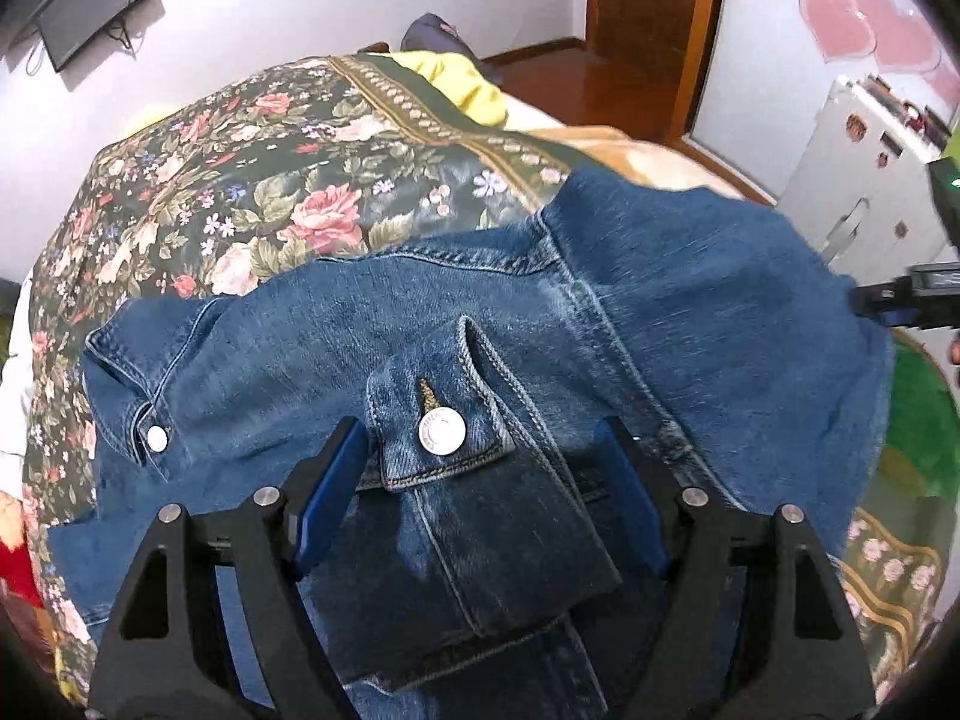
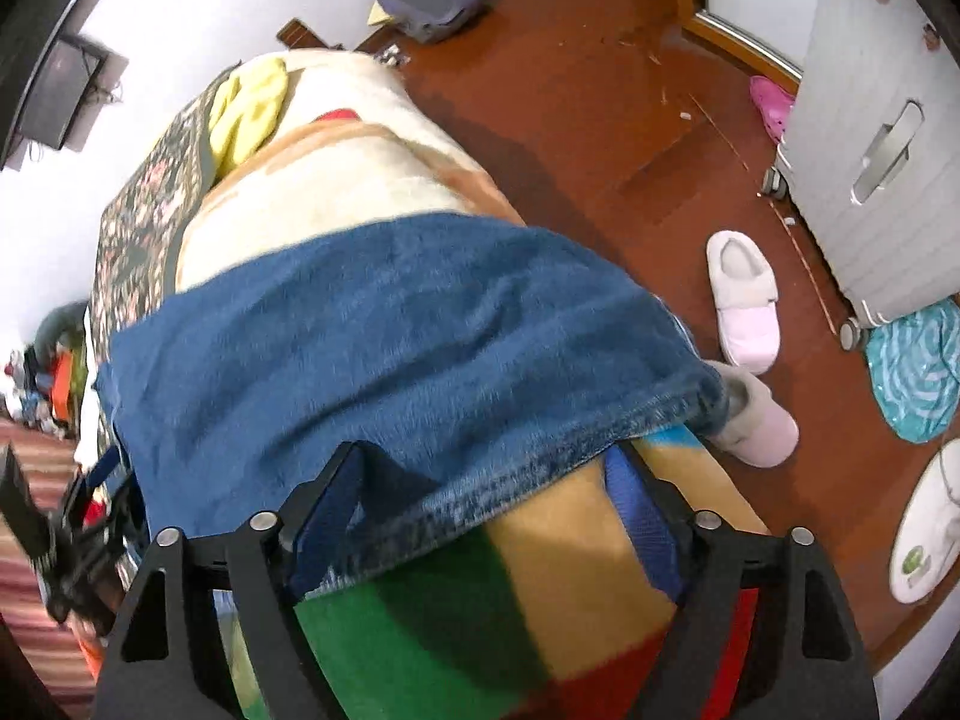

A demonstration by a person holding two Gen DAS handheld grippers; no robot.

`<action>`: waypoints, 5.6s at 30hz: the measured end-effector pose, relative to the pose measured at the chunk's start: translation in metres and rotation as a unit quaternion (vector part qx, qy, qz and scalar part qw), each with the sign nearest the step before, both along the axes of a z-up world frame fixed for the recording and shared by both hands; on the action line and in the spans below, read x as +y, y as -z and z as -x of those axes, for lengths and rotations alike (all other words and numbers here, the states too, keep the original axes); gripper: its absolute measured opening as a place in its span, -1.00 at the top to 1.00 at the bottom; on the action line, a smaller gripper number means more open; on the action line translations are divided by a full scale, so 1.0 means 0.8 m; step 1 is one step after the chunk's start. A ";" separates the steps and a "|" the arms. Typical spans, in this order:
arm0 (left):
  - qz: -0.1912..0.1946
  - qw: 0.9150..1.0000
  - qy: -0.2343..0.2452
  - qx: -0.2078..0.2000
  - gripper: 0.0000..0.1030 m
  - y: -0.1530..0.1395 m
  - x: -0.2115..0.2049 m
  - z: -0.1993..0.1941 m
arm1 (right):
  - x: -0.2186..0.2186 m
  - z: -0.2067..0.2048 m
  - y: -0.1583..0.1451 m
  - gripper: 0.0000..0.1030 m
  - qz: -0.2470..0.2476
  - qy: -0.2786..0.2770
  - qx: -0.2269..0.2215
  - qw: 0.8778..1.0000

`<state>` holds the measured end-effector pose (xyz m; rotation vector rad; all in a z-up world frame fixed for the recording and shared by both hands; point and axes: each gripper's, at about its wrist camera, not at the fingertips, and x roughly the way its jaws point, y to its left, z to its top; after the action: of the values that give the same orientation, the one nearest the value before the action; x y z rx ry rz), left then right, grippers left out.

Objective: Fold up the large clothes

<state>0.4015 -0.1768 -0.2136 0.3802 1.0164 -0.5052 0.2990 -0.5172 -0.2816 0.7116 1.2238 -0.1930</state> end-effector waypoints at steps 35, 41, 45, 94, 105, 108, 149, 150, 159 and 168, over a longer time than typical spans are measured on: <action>0.071 0.968 -0.219 -0.103 -0.50 -0.121 0.296 0.065 | 0.378 -0.142 -0.277 0.82 0.007 -0.262 -0.277 0.925; 0.076 0.959 -0.262 -0.082 -0.50 -0.099 0.356 0.084 | 0.488 -0.164 -0.191 0.81 -0.002 -0.333 -0.196 0.922; 0.080 0.955 -0.282 -0.049 -0.50 -0.073 0.386 0.094 | 0.529 -0.156 -0.121 0.81 0.007 -0.371 -0.129 0.920; -0.046 0.984 -0.110 -0.135 0.71 -0.066 0.104 -0.047 | 0.308 -0.149 -0.080 0.80 0.091 -0.318 -0.075 0.941; -0.016 0.962 -0.225 -0.152 0.73 -0.116 0.287 -0.024 | 0.337 -0.147 -0.062 0.77 0.175 -0.358 -0.086 0.913; -0.015 0.965 -0.241 -0.101 0.71 -0.067 0.320 -0.013 | 0.339 -0.145 -0.061 0.39 0.195 -0.348 -0.081 0.913; 0.078 0.939 -0.279 -0.183 0.55 -0.132 0.394 0.003 | 0.315 -0.145 -0.094 -0.26 0.032 -0.275 -0.090 0.957; 0.068 0.940 -0.280 -0.184 0.55 -0.126 0.397 0.002 | 0.316 -0.146 -0.094 -0.32 0.034 -0.276 -0.092 0.956; 0.030 0.948 -0.317 0.024 0.29 0.028 0.447 -0.024 | 0.352 -0.153 -0.057 -0.51 0.076 -0.301 -0.064 0.948; 0.007 0.948 -0.316 0.042 -0.44 0.028 0.476 0.023 | 0.344 -0.151 -0.062 -0.57 0.085 -0.309 -0.061 0.945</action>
<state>0.3831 0.2042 -0.2359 0.0068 1.1479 0.0527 0.4197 -0.2417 -0.2318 0.1625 1.2371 0.2622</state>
